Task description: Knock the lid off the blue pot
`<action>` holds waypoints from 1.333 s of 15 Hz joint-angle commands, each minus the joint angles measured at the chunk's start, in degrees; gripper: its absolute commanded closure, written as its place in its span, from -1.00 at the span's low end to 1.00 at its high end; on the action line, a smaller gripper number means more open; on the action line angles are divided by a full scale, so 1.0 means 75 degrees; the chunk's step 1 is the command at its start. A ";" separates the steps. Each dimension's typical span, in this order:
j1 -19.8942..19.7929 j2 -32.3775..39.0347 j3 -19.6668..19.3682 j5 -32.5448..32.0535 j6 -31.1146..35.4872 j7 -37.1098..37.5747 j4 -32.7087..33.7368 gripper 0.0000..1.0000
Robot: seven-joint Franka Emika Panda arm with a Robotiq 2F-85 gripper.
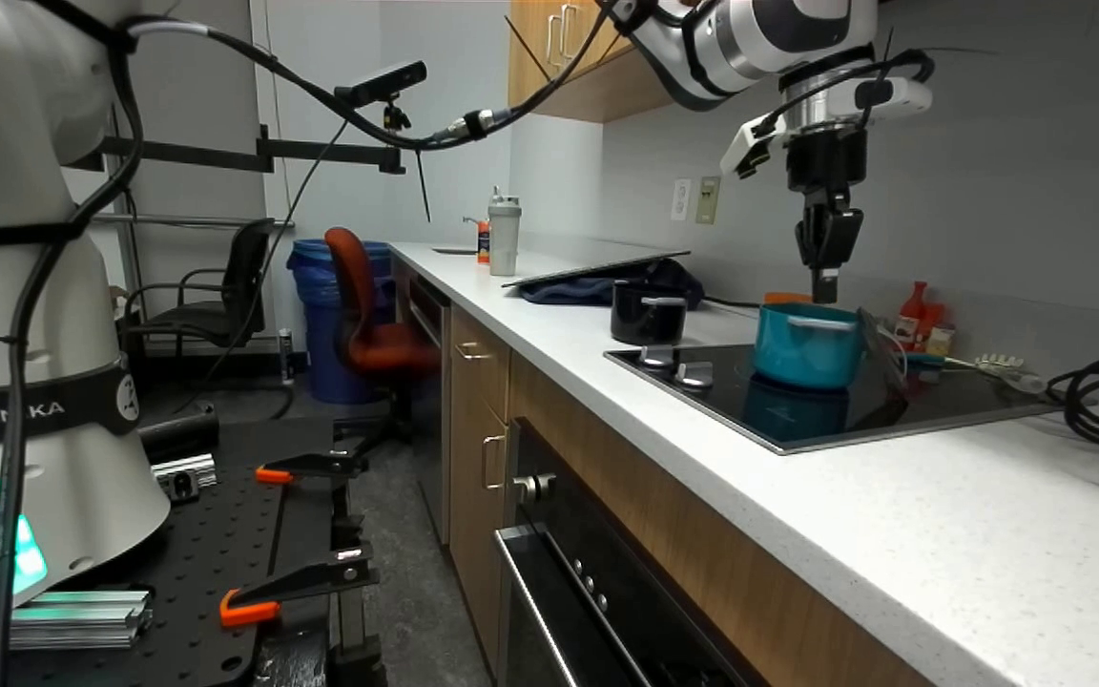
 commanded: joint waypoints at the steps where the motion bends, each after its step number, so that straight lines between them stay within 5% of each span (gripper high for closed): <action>1: 0.0284 0.0255 -0.0291 -0.0447 0.0311 0.0212 0.0326 1.00; 20: 0.0605 0.0309 -0.0789 -0.1791 0.0852 0.0670 0.0304 1.00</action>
